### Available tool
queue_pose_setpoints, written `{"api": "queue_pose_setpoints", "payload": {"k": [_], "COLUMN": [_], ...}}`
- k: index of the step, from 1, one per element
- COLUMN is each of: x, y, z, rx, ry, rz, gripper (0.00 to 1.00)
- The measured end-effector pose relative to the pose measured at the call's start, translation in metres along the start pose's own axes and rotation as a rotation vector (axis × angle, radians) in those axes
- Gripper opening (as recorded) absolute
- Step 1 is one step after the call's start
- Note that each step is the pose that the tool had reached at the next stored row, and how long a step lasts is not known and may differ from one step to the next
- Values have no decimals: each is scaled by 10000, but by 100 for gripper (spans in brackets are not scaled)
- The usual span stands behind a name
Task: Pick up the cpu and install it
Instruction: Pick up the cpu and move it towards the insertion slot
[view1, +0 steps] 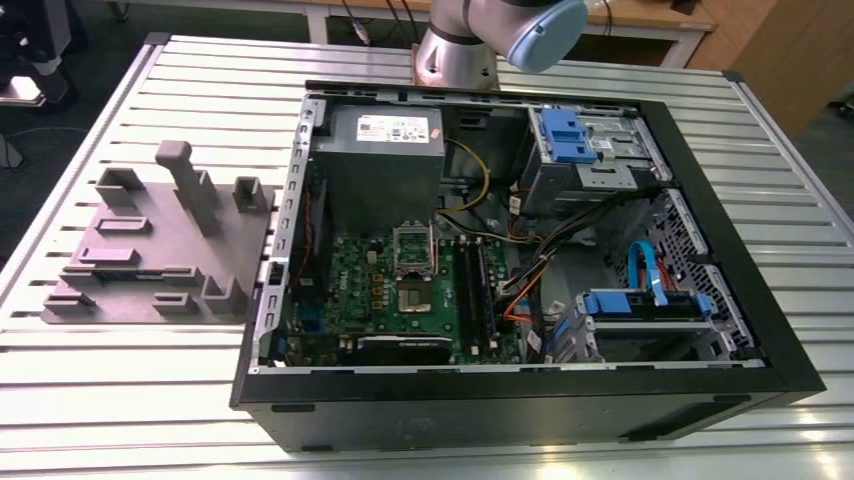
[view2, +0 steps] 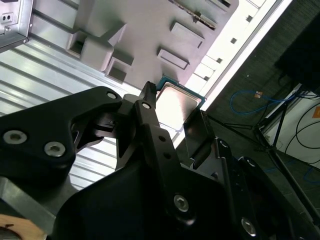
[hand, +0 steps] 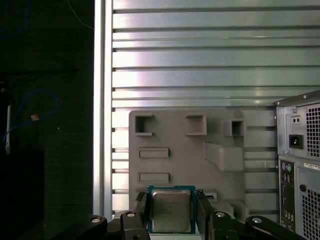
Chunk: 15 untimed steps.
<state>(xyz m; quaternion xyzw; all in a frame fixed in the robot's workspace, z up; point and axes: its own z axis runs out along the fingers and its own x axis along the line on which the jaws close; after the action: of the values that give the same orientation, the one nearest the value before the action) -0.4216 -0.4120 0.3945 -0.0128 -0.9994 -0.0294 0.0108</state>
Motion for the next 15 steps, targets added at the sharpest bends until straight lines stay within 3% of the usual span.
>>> {"api": "queue_pose_setpoints", "payload": {"k": [15], "x": [-33], "y": [1], "z": [0], "rx": [0], "ry": [0], "rz": [0], "gripper": [47]}}
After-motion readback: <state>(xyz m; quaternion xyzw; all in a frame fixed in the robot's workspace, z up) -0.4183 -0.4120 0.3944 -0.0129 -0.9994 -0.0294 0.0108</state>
